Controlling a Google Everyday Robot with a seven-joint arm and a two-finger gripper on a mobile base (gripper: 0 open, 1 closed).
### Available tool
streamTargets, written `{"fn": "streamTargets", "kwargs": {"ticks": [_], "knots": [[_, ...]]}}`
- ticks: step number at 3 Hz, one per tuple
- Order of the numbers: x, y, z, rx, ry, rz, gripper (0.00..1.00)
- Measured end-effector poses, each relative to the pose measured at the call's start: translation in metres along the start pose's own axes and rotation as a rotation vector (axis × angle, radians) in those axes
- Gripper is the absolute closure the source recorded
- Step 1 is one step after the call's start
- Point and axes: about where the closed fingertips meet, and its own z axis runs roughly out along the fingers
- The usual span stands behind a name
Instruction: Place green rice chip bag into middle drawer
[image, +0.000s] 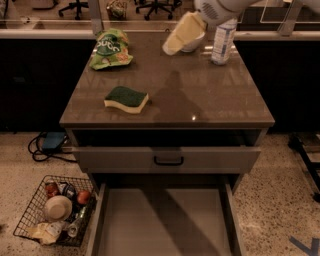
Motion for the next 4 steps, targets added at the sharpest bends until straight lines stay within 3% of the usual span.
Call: {"fn": "streamTargets", "kwargs": {"ticks": [1,2,4], "knots": [[-0.052,-0.002,0.069,-0.009,-0.065,-0.005,0.00],[-0.111,0.005,0.166,-0.088,-0.150,0.033,0.00],[-0.139,0.023,0.230,-0.169,-0.183,0.104,0.00]]}}
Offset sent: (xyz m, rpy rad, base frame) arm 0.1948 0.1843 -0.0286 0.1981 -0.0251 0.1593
